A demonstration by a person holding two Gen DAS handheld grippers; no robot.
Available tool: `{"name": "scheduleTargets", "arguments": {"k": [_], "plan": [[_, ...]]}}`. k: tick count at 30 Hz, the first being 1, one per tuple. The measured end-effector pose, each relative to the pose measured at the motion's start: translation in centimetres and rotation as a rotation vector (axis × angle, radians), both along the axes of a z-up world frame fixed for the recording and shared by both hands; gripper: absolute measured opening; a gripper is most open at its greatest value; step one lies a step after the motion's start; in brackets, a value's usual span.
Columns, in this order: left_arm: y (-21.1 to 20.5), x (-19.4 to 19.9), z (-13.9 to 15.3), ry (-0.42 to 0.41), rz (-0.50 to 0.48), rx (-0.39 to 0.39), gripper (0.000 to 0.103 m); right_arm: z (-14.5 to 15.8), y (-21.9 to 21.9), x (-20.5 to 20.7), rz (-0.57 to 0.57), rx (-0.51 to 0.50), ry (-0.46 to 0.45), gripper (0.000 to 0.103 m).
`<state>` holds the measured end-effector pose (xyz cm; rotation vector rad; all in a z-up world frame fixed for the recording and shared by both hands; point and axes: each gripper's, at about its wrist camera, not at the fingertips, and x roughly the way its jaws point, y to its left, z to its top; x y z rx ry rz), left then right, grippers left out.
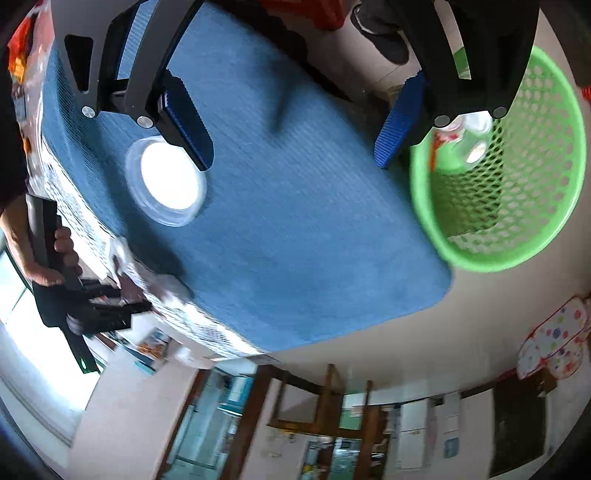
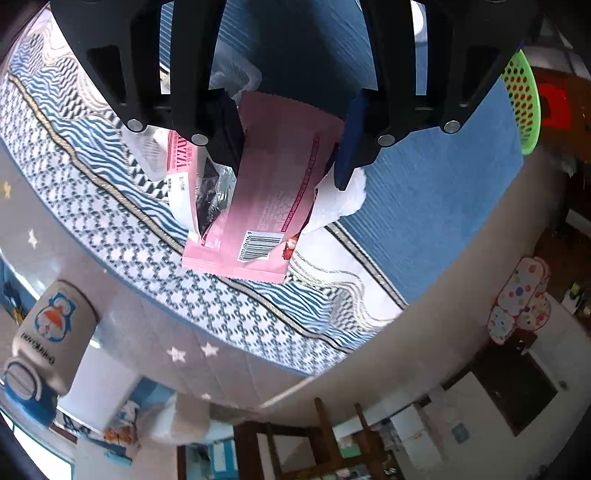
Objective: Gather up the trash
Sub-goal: 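Grasp the clear round lid with the left tool while the right tool holds the pink bag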
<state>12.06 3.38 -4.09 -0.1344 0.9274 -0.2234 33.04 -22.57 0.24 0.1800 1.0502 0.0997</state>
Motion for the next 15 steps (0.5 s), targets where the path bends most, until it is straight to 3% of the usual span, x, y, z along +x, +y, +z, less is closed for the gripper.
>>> {"name": "scheduleTargets", "arguments": {"k": [9, 15], "plan": [[-7.4, 1.0, -0.7, 0.009, -0.225, 0.033, 0.094, 3.7, -1.2, -4.3, 0.076, 0.104, -0.109, 0.046], [-11.2, 2.0, -2.1, 0.015, -0.338, 0.107, 0.094, 5.1, -2.2, -6.4, 0.101, 0.162, -0.155, 0.046]]}}
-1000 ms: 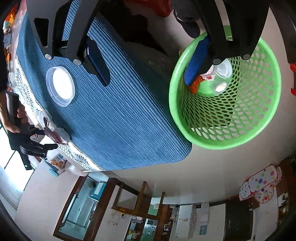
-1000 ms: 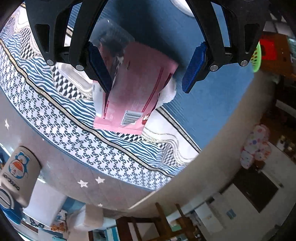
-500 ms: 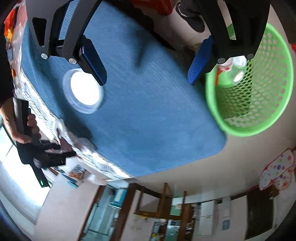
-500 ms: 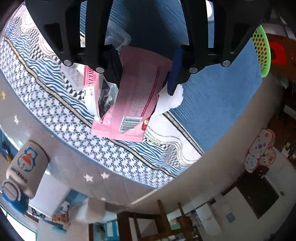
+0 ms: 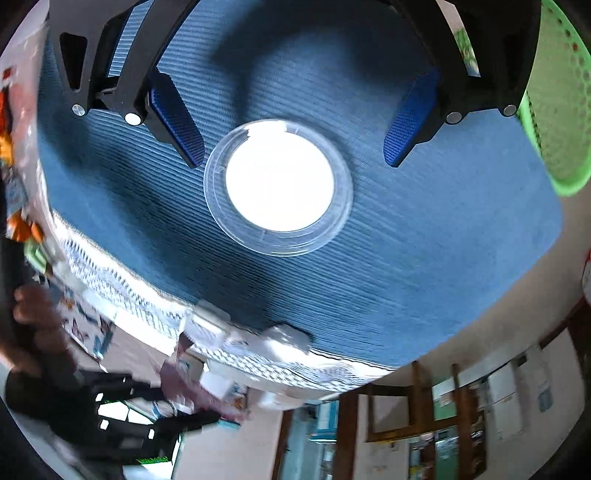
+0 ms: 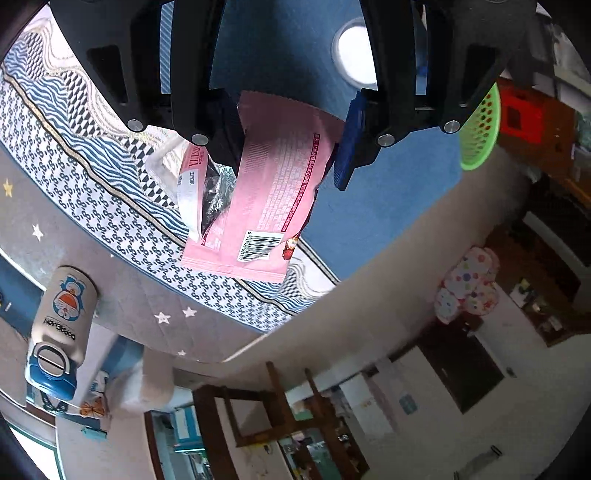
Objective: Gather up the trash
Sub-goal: 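Grasp the clear round lid with the left tool while the right tool holds the pink bag, then carry both items to the green basket and open both tools to drop them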
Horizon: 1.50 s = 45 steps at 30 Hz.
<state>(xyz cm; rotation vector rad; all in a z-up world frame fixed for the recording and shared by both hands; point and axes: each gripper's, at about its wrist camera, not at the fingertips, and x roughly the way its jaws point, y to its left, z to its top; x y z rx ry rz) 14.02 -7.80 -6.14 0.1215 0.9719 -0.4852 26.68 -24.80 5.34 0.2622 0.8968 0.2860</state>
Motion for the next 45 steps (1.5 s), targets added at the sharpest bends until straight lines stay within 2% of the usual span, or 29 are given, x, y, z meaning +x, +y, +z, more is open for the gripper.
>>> {"name": "scheduleTargets", "arguments": {"k": [3, 10, 12, 19, 22, 24, 28, 35, 45], "plan": [[-0.9, 0.8, -0.8, 0.005, -0.023, 0.024, 0.095, 0.3, -0.3, -0.9, 0.011, 0.012, -0.01, 0.046], [-1.7, 1.4, -1.0, 0.006, -0.036, 0.017, 0.096, 0.0, -1.0, -1.8, 0.026, 0.045, -0.005, 0.046], [-1.9, 1.2, -0.8, -0.018, -0.039, 0.033, 0.096, -0.2, -1.0, -1.9, 0.028, 0.055, -0.003, 0.046], [-2.5, 1.8, -1.8, 0.008, -0.052, 0.056, 0.096, -0.6, -0.6, -2.5, 0.041, 0.073, 0.007, 0.046], [-2.7, 1.8, -1.9, -0.012, -0.047, 0.051, 0.096, -0.6, -0.2, -2.7, 0.05, 0.074, 0.004, 0.046], [-2.7, 1.7, -1.9, -0.022, -0.045, 0.048, 0.091, -0.4, 0.1, -2.9, 0.058, 0.075, 0.003, 0.046], [-2.3, 1.1, -1.6, -0.042, -0.027, 0.039, 0.09, -0.4, 0.5, -3.4, 0.068, 0.081, -0.001, 0.046], [1.9, -0.4, 0.9, -0.086, 0.087, -0.012, 0.09, -0.2, 3.0, -4.7, 0.123, 0.086, -0.011, 0.046], [11.8, -3.5, 5.4, -0.178, 0.311, -0.001, 0.09, 0.3, 9.3, -6.4, 0.254, 0.118, -0.025, 0.046]]}}
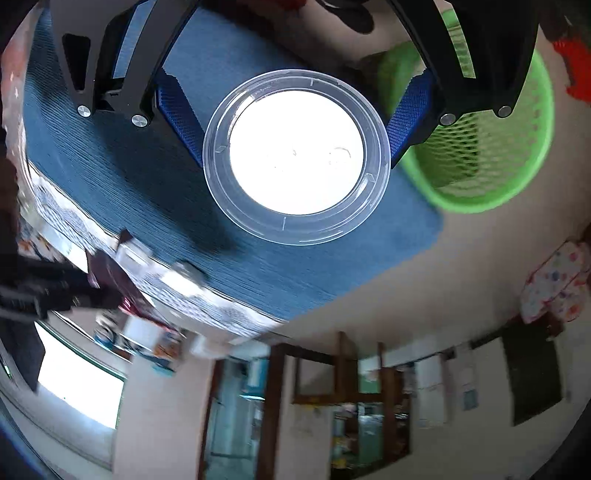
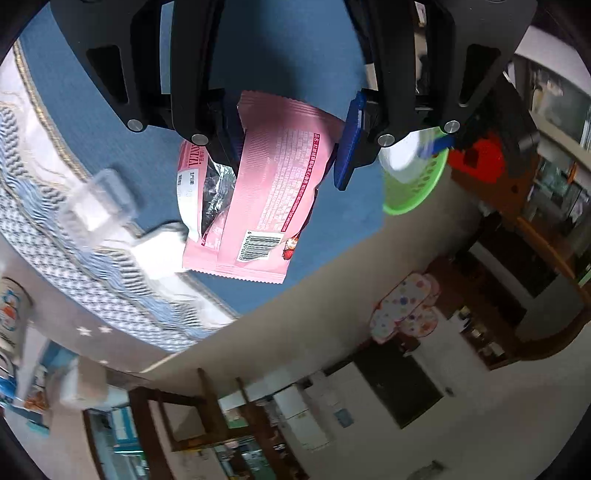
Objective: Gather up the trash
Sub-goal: 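Carry both items to the green basket and open both tools to drop them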
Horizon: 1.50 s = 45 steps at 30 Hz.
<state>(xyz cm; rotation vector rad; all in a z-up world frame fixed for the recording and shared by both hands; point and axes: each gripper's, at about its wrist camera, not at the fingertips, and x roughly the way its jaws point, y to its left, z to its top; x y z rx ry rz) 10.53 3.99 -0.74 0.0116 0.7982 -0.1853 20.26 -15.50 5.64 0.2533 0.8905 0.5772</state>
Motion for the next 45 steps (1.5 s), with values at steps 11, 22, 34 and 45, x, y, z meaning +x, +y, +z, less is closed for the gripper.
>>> {"name": "scheduleTargets", "arguments": {"k": [11, 22, 34, 45], "plan": [[11.7, -1.7, -1.7, 0.062, 0.263, 0.006, 0.09, -0.4, 8.5, -1.1, 0.156, 0.021, 0.005, 0.046], [17.0, -1.9, -5.8, 0.167, 0.363, -0.071, 0.091, -0.8, 15.4, -1.8, 0.27, 0.022, 0.028, 0.046], [19.9, -4.6, -5.4, 0.151, 0.447, -0.104, 0.094, -1.9, 22.3, -2.0, 0.412, 0.026, 0.043, 0.048], [20.9, -7.3, -4.2, 0.114, 0.465, -0.1, 0.094, -4.2, 28.4, -2.0, 0.516, 0.021, 0.089, 0.062]]}}
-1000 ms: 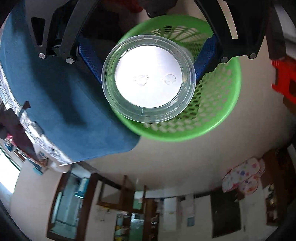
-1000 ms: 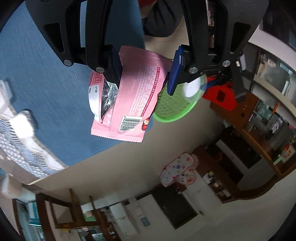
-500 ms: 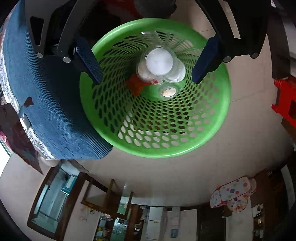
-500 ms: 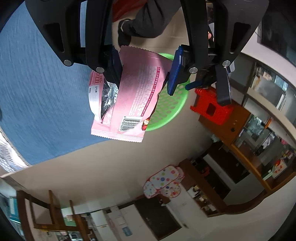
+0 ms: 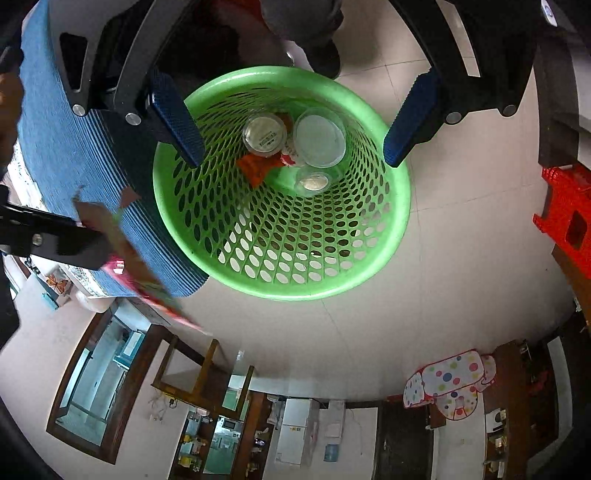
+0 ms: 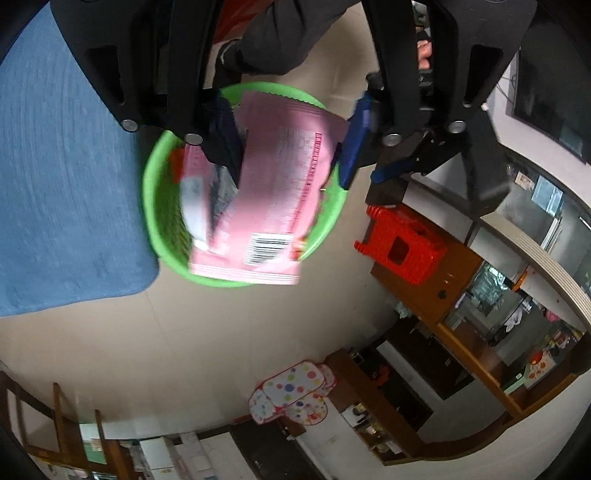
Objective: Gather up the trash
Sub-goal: 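Carry both items to the green basket and open both tools to drop them, then move back to the table and grasp the clear rectangular tray with the right tool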
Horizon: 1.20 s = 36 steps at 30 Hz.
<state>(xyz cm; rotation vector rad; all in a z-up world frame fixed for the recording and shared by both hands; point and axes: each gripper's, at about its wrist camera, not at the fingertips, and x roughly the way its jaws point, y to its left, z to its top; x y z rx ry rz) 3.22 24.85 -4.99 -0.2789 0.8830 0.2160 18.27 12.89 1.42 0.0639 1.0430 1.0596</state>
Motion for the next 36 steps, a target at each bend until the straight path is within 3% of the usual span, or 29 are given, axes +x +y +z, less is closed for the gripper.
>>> {"name": "scheduleTargets", "arguments": {"k": [3, 9, 17, 21, 26, 36], "plan": [[0.0, -0.3, 0.1, -0.001, -0.002, -0.003, 0.094, -0.2, 0.0, 0.0, -0.004, 0.005, 0.008, 0.071], [-0.6, 0.2, 0.5, -0.006, -0.012, -0.003, 0.094, 0.1, -2.1, -0.1, -0.029, 0.004, -0.002, 0.071], [-3.7, 1.6, 1.0, -0.021, -0.074, -0.003, 0.094, 1.3, -8.3, -1.0, -0.157, -0.082, -0.136, 0.071], [-6.0, 2.7, 1.3, -0.023, -0.121, -0.002, 0.094, 1.2, -13.2, -1.3, -0.261, -0.142, -0.199, 0.071], [-9.8, 4.2, 1.8, -0.026, -0.19, 0.006, 0.094, 0.6, -20.1, -0.4, -0.411, -0.186, -0.209, 0.071], [-15.7, 6.9, 2.6, -0.038, -0.306, 0.006, 0.094, 1.2, -34.7, 4.6, -0.806, -0.23, -0.066, 0.071]]}}
